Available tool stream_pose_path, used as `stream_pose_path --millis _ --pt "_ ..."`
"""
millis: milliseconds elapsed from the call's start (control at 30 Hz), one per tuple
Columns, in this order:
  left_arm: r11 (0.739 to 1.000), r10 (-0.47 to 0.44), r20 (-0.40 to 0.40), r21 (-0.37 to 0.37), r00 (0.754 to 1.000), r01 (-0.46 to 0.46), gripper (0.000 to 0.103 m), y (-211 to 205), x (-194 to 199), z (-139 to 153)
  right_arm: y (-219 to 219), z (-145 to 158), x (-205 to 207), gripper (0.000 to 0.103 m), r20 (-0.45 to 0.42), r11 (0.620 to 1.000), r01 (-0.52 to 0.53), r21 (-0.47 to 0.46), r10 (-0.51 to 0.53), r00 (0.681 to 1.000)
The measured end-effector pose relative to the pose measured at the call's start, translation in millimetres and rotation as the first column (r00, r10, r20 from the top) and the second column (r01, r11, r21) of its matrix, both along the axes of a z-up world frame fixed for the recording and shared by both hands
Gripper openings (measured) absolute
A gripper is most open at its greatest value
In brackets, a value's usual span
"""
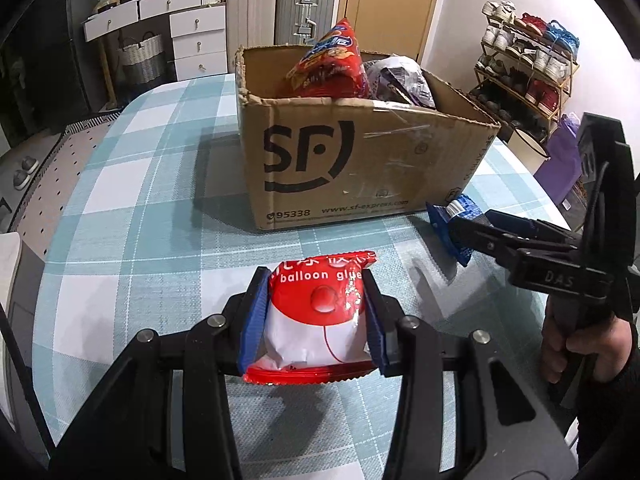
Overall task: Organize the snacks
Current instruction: 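Lower the right gripper onto the blue biscuit pack and close it, then carry the balloon glue pack and biscuit pack over the cardboard box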
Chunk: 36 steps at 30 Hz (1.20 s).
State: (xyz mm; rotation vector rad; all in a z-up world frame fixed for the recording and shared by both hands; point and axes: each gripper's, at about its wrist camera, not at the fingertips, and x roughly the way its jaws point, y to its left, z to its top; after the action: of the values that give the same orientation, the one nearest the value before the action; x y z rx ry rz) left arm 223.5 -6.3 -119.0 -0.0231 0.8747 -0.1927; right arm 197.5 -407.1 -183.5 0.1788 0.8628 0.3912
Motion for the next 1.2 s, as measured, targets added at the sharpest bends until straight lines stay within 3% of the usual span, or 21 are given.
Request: stream_pose_path --millis 200,300,433,567,667,1200 --pt "1.0 0.005 0.009 0.004 1.0 -0.005 0.04 3.2 -4.7 4.2 9.4 -2.9 4.3 0.088 -0.015 0.999 -0.012 -0.033 0.011 1.0" --pt "1.0 0.017 0.015 0.014 1.0 -0.018 0.04 4.5 -7.4 6.9 12.2 -3.6 5.0 0.082 -0.012 0.998 -0.01 -0.058 0.009 1.0" --pt "0.999 0.04 0.029 0.034 0.999 -0.041 0.04 6.8 -12.1 12.1 22.4 -4.3 3.8 0.068 -0.004 0.987 -0.044 -0.156 0.044 0.999" --pt "0.999 0.044 0.036 0.028 0.998 -0.045 0.04 10.0 -18.1 17.0 19.1 -3.4 3.2 0.046 0.006 0.987 -0.066 -0.147 0.068 0.998" --pt "0.999 0.041 0.041 0.028 0.998 -0.042 0.04 10.5 -22.7 20.7 9.6 -3.4 4.4 0.046 -0.002 0.994 -0.058 -0.097 0.058 0.998" --pt "1.0 0.019 0.071 0.003 0.997 -0.019 0.041 11.0 -39.9 43.3 3.3 22.1 -34.2 0.046 0.053 0.998 -0.06 -0.034 0.062 0.997"
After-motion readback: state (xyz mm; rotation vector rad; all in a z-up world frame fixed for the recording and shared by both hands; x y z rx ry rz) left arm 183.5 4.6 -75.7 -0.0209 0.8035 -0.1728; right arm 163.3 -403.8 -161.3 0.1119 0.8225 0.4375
